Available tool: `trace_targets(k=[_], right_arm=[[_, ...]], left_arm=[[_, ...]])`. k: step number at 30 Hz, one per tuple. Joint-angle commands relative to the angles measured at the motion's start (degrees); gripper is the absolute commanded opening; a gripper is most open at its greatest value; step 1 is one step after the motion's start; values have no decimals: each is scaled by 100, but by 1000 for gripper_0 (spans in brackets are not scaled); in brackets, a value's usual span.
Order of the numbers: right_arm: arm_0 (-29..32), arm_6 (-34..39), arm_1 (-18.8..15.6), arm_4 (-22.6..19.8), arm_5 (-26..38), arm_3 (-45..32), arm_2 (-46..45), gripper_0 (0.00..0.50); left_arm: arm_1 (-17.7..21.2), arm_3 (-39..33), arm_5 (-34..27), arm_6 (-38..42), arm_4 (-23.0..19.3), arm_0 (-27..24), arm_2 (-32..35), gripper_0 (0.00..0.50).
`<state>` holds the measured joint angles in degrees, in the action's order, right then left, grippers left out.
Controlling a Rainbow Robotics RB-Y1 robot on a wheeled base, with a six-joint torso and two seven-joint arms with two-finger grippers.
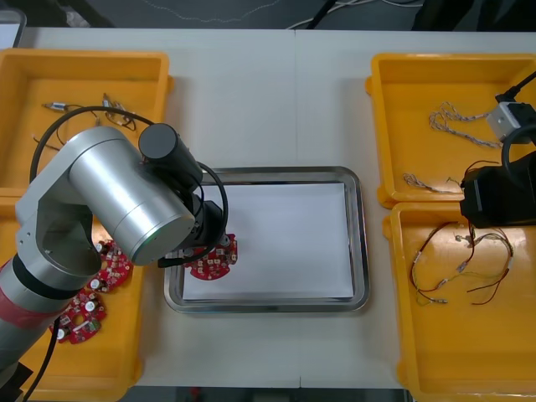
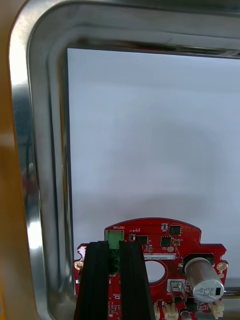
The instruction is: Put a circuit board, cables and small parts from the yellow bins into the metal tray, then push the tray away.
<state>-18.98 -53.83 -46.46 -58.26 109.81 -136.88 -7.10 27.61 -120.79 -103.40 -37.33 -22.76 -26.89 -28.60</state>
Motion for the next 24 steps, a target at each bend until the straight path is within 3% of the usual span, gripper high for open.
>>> trace_targets(k=[1,10,24], right_arm=[[-150,136,-197,34,19,-32,60,0],[-150,136,-197,34,19,-32,60,0],[-150,136,-197,34,19,-32,60,0]], left_arm=[[-71,47,390,-20,184,-18,-225,0],[-10,152,742,-64,474,192,-445,0],[245,144,988,-108,483,456,-462,0]])
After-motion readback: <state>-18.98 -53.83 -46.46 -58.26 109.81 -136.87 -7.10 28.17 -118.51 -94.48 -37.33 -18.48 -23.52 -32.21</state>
